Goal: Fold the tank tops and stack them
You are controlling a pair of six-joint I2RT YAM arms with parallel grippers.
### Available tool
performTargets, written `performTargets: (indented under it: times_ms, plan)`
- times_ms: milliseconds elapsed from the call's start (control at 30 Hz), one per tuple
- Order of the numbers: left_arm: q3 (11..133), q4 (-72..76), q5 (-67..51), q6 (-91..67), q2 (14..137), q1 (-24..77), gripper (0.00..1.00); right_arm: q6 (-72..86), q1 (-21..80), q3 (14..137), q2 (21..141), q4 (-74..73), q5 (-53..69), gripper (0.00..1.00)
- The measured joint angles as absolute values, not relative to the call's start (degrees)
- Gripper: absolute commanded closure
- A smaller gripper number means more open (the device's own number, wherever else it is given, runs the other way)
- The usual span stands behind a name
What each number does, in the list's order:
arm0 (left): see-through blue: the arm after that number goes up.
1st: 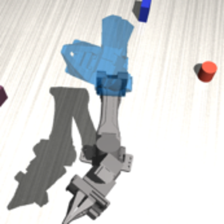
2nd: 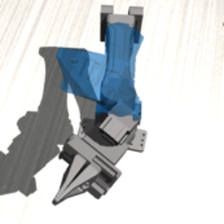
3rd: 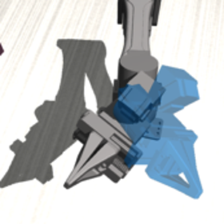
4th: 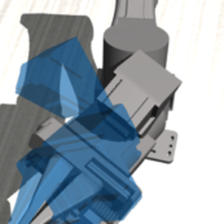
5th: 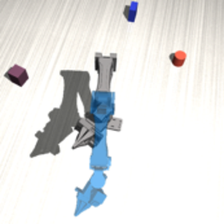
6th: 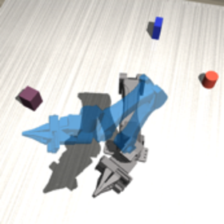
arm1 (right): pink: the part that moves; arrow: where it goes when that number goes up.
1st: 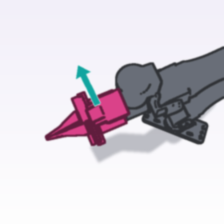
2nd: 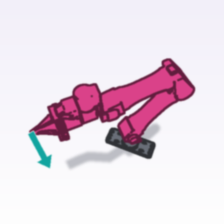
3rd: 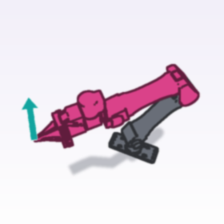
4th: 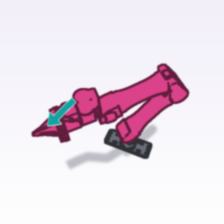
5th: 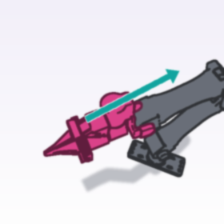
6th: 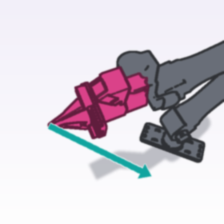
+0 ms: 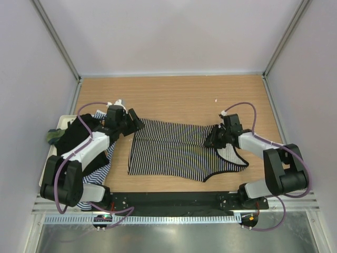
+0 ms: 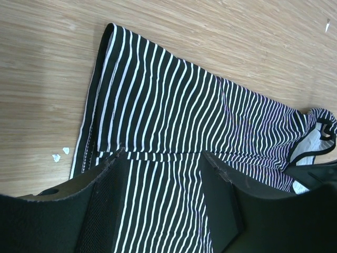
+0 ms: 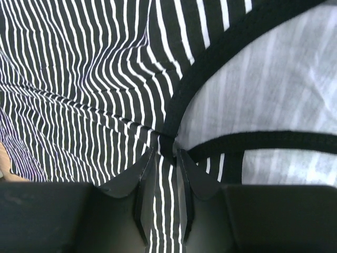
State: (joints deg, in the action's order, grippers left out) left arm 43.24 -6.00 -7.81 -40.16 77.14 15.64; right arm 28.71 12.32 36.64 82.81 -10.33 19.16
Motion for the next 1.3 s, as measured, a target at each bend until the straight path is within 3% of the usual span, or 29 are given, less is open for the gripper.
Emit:
performTargets:
  times_ms: [167, 733, 1000, 1300]
  plan:
    - [42.81, -5.37, -7.77, -39.64, 77.1, 15.64, 0.41, 28.84, 12.32, 35.57, 80.01, -10.96, 18.31, 0.58]
    - [42.17, -5.34, -7.73, -38.5, 77.08, 15.75, 0.41, 29.32, 12.32, 40.95, 87.83, -9.54, 17.21, 0.62]
    - [42.17, -5.34, -7.7, -38.5, 77.08, 16.51, 0.42, 30.02, 12.29, 41.39, 89.73, -7.31, 18.2, 0.96]
    - [42.17, -5.76, -6.46, -38.48, 77.1, 17.28, 0.42, 30.09, 12.32, 39.83, 82.46, -5.08, 15.4, 0.99]
